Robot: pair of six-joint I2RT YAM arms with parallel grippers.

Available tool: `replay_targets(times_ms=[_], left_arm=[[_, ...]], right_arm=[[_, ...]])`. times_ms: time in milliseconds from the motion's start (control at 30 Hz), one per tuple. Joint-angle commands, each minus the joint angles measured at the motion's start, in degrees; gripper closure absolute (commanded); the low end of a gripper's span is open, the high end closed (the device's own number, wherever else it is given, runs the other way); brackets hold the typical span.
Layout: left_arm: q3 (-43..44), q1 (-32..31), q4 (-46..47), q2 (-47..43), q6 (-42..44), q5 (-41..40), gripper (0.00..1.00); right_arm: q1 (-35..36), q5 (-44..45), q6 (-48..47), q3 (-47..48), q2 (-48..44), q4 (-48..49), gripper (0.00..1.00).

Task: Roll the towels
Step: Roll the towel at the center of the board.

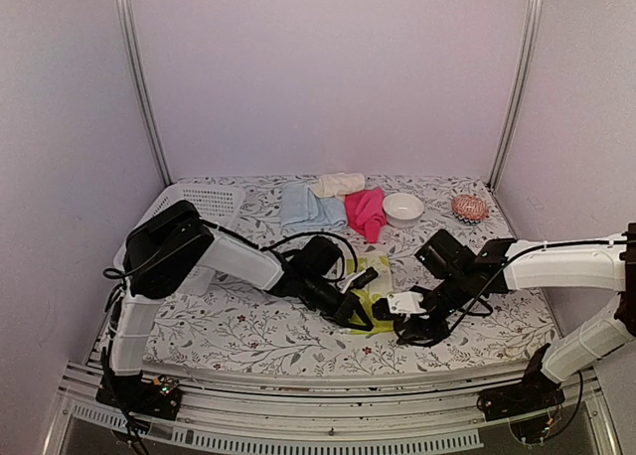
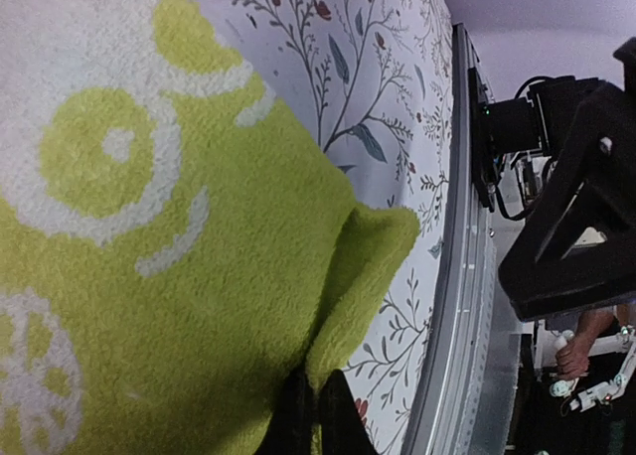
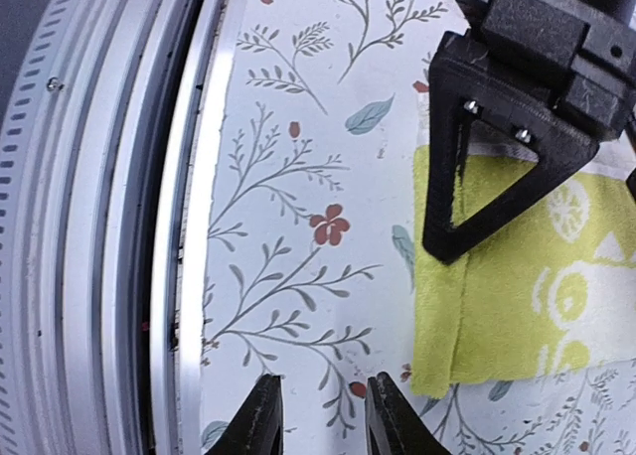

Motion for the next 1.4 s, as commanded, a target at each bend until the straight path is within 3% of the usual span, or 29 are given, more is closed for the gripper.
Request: replay_targets(times_ms=[0,400,867,1033,1067,1167,1267,1367], left_arm=[[0.02,1.21,-2.51,2.28,-6.26,2.42,1.0],[2.64,1.85,-6.9,3.29,-6.07,3.25,1.0],[5.48,1.95,-9.21,4.72,-5.2,3.35,1.0],[6.21,2.7,-10.05,4.3,-4.7,3.51,1.0],[6.31,3.01,-10.21,3.99,-4.28,3.6,0.98],[5.03,3.58,-11.22,0.08,-1.17,0.5,0.77],[-2.08,4.54,-5.95,-7.21,0.16,-4.0,0.64],[-9.74,4.35,-1.34,-15.59,3.02,-9.4,0.58]], right_arm=[[3.54,10.17,0.45,-0.22,0.98,9.31,0.7],[8.27,16.48,0.02,0.05,6.3,15.9,0.72],[8.51,24.36,0.27,-2.17,13.2,19.48,0.76],[8.52,23.37,0.01,-2.62,14.75,17.85,0.79],[8.48,23.21,0.01,-2.68,15.02,17.42,0.83],[7.79,18.95,-0.15,-2.12,15.24,13.78,0.92],[4.79,8.45,0.04,0.3,15.02,7.03,0.95],[1.54,-0.28,0.06,3.2,15.84,0.69,0.97]])
